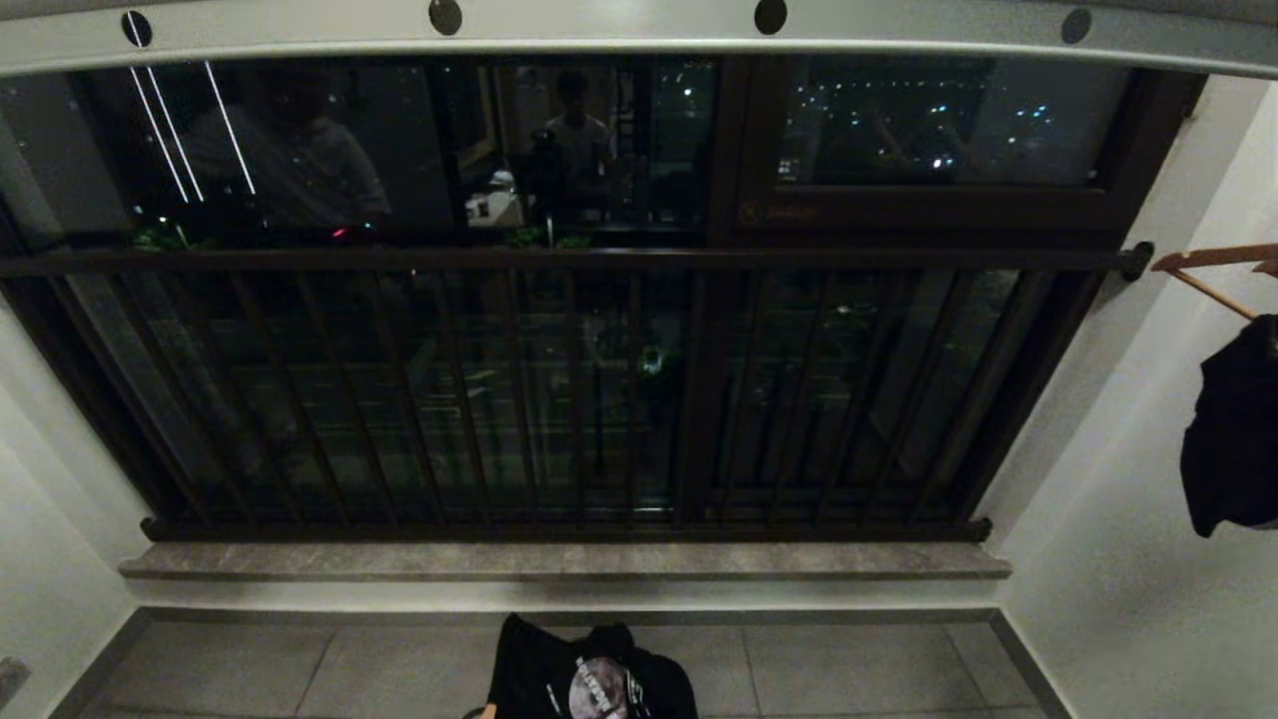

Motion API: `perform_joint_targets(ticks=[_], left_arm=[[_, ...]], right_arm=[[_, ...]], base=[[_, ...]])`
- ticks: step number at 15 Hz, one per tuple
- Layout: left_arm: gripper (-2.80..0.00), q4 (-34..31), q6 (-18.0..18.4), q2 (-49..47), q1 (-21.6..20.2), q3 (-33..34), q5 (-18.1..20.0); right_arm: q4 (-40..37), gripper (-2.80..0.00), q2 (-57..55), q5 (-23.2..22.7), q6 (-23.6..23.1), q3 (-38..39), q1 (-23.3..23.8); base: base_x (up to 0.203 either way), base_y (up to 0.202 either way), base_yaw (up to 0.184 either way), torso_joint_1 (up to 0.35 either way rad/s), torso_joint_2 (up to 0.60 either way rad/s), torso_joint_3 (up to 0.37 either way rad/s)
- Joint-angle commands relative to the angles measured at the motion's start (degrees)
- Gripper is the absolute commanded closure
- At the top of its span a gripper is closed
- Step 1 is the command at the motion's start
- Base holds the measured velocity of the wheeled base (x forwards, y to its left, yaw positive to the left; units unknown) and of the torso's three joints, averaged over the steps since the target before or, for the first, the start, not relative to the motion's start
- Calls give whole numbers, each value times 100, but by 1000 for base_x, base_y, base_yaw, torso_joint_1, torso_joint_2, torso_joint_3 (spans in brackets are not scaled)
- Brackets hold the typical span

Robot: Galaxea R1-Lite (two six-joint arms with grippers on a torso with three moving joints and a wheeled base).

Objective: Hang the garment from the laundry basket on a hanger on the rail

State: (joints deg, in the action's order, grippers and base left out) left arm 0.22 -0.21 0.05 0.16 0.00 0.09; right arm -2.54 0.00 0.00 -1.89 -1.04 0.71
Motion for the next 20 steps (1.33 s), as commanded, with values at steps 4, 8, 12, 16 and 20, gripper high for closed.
perform_joint_targets(ticks=[4, 8, 12, 16, 20], left_arm=[[0, 4, 3, -5, 1, 9, -1], [0, 4, -6, -5, 1, 9, -1], [0, 4, -14, -5, 1, 9, -1], [0, 4, -6, -5, 1, 9, -1], [0, 4, 12, -5, 1, 9, -1]], right_arm=[[-77, 0, -46, -96, -117, -281, -18], [-1027, 0, -1395, -1166, 24, -2917, -55], [-1505, 0, -3703, -3158, 638, -5127, -82], [-199, 0, -4871, -5323, 2238, -5086, -96], [672, 0, -5905, -6239, 2229, -4834, -125]], base=[[199, 0, 0, 9, 4, 2], [57, 0, 0, 6, 4, 0], [0, 0, 0, 0, 0, 0], [0, 0, 0, 0, 0, 0], [0, 0, 0, 0, 0, 0]])
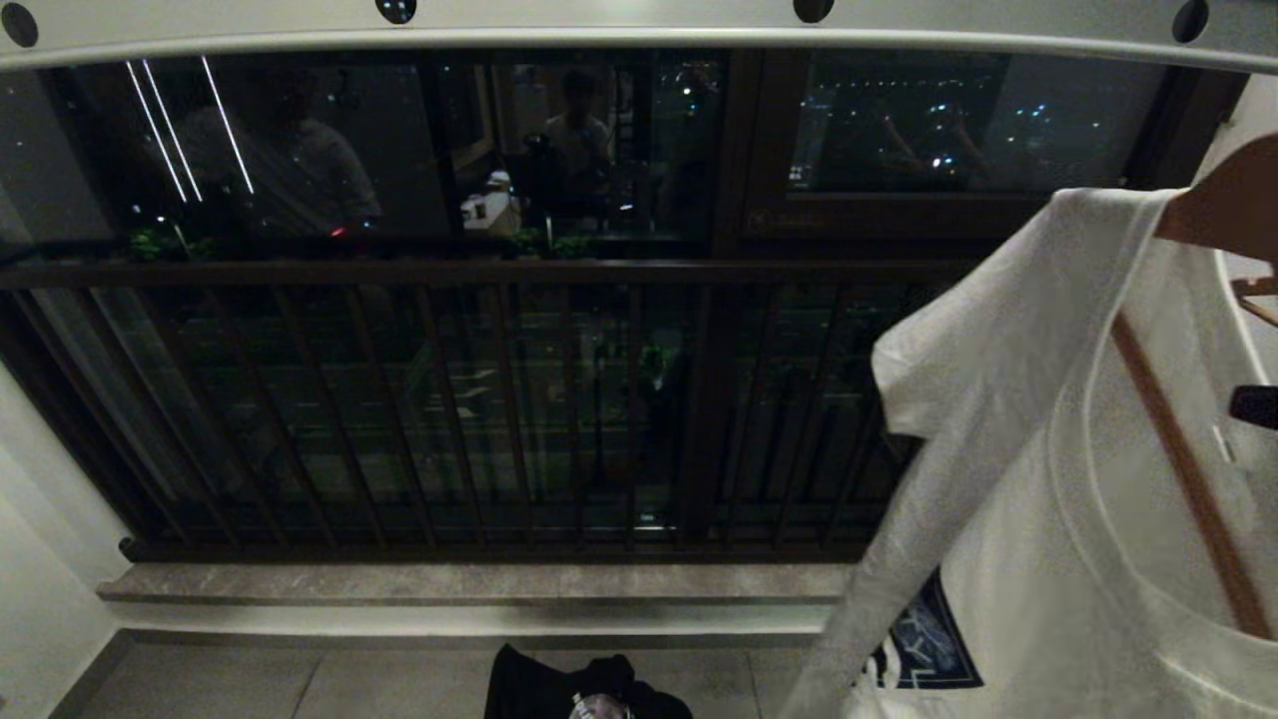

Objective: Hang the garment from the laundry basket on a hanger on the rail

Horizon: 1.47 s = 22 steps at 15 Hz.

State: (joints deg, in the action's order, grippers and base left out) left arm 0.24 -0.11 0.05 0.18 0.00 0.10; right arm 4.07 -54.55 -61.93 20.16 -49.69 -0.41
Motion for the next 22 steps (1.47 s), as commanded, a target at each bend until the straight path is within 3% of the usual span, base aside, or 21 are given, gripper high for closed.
perform_joint_targets(ticks=[1, 6, 8, 10, 16, 22], left_arm=[[0, 2, 11, -5, -1, 9, -1], [0, 2, -7, -5, -1, 9, -1], [0, 2, 11, -5, -1, 9, -1], [0, 2, 2, -5, -1, 9, -1], [0, 2, -7, -5, -1, 9, -1], [0, 2, -6, -5, -1, 9, -1]], right_arm=[[176, 0, -699, -75, -94, 9, -28], [891, 0, -1713, -319, -490, -296, -373], [1062, 0, -2046, -795, -511, -528, -496], [1113, 0, -2389, -932, -519, -869, -564], [1175, 0, -3261, -872, -676, -1417, -1524], [1174, 0, -3807, -505, -1009, -1754, -1418]], base=[[0, 0, 0, 0, 0, 0], [0, 0, 0, 0, 0, 0], [0, 0, 0, 0, 0, 0], [0, 0, 0, 0, 0, 0], [0, 0, 0, 0, 0, 0], [0, 0, 0, 0, 0, 0]])
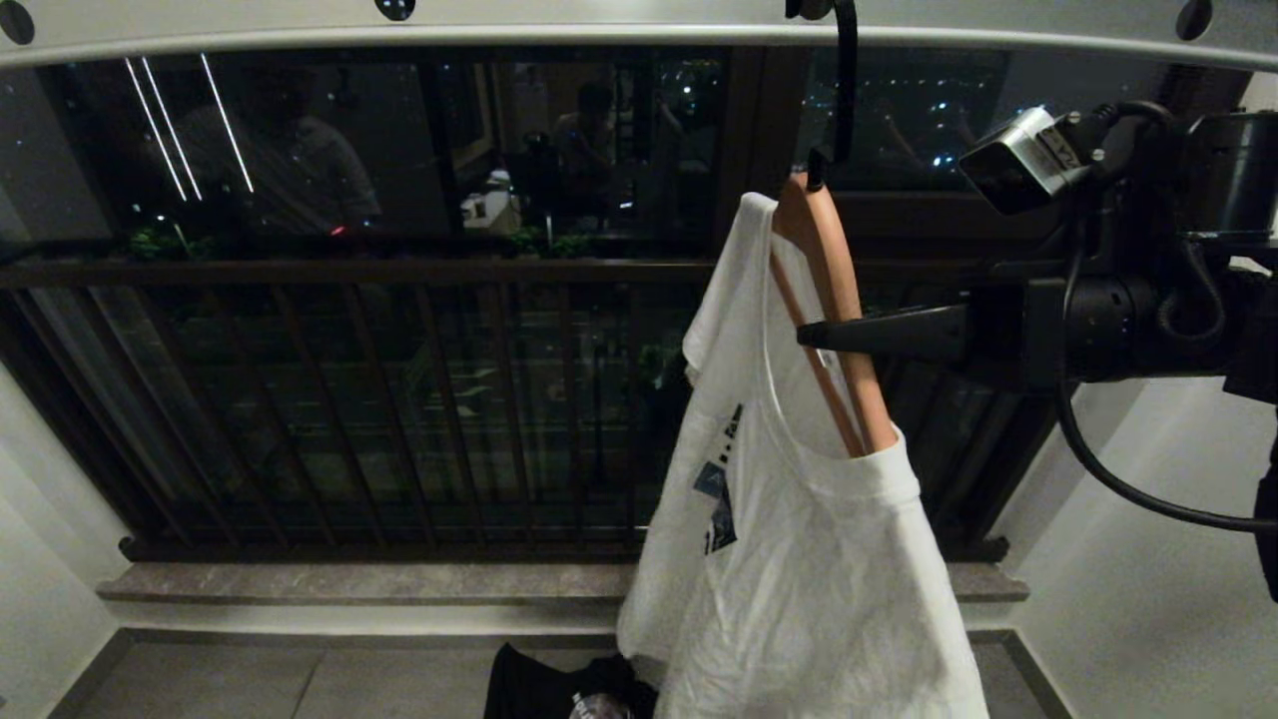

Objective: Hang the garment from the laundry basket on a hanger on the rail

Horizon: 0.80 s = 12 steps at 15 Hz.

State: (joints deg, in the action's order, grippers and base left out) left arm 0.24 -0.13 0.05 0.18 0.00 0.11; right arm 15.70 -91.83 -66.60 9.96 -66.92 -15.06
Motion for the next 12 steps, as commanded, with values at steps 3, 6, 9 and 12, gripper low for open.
perform_joint_targets(ticks=[3, 6, 9, 12], left_arm=[[0, 2, 5, -5, -1, 9, -2], [0, 2, 22, -5, -1, 9, -2], [0, 11, 38, -5, -1, 9, -2], [0, 11, 30, -5, -1, 9, -2]], right_arm=[[3, 0, -36, -4, -107, -22, 178], [12, 0, 20, 6, -178, -21, 422], [12, 0, -57, -2, -196, -163, 436], [-5, 0, -179, -2, -190, -508, 398]], base=[[0, 0, 0, 0, 0, 0], [0, 0, 0, 0, 0, 0], [0, 0, 0, 0, 0, 0], [0, 0, 0, 0, 0, 0]])
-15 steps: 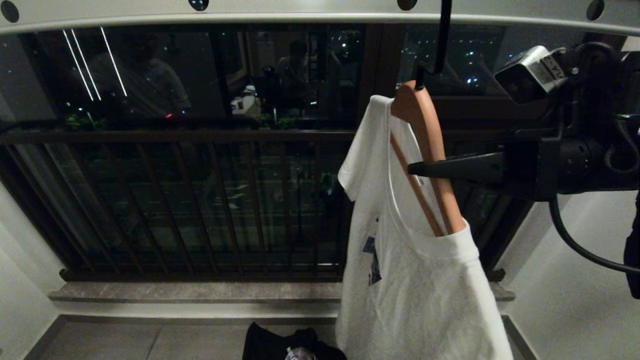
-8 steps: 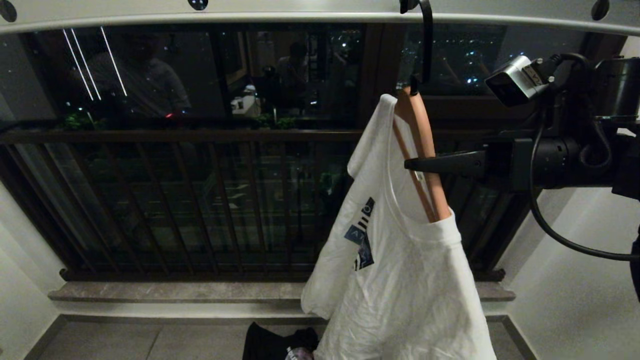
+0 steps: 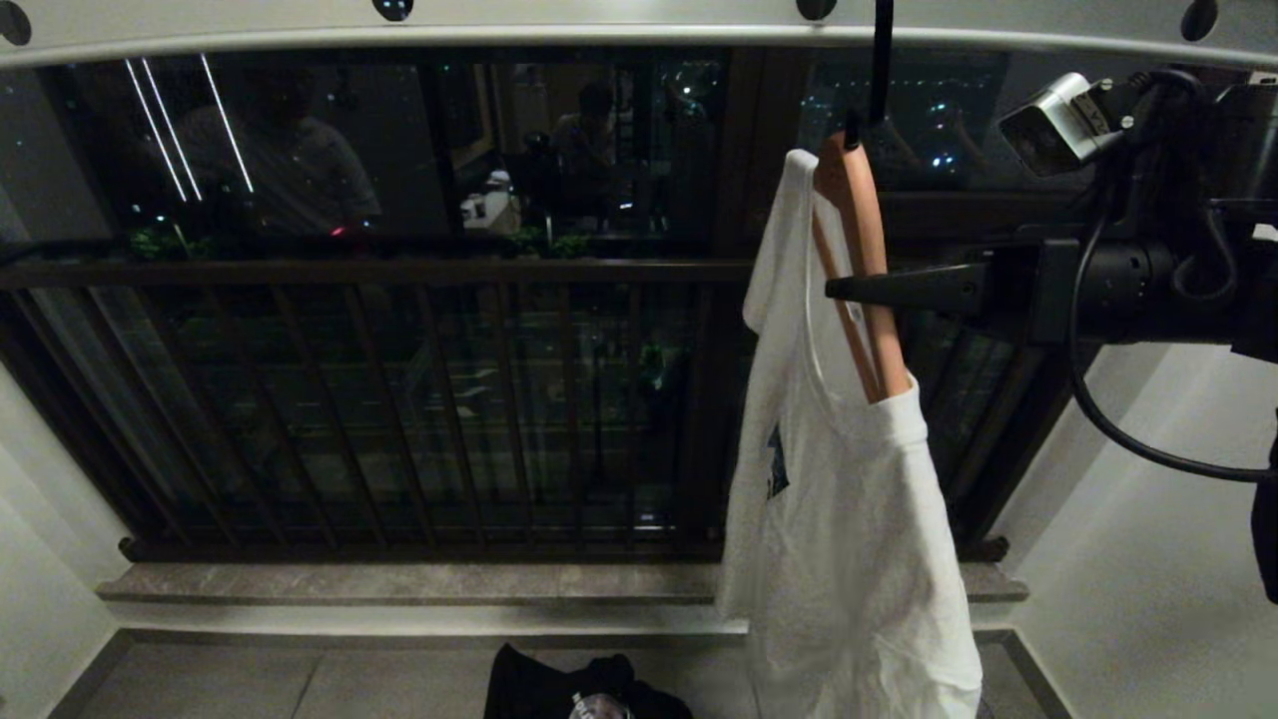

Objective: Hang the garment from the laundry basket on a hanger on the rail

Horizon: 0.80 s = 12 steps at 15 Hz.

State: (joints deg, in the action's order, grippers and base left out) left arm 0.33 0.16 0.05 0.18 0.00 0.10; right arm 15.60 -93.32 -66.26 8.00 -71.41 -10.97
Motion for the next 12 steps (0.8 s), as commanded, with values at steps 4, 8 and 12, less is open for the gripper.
perform_joint_targets(ticks=[4, 8, 12], left_arm=[[0, 2, -8, -5, -1, 9, -1], [0, 2, -16, -5, -1, 9, -1], [0, 2, -25, -5, -1, 9, -1]], right_arm=[[-5, 0, -244, -37, 9, -289, -106], [22, 0, -420, -19, -3, -339, -26], [165, 0, -591, -19, 0, -420, 34]], base=[[0, 0, 0, 0, 0, 0], [0, 0, 0, 0, 0, 0], [0, 0, 0, 0, 0, 0]])
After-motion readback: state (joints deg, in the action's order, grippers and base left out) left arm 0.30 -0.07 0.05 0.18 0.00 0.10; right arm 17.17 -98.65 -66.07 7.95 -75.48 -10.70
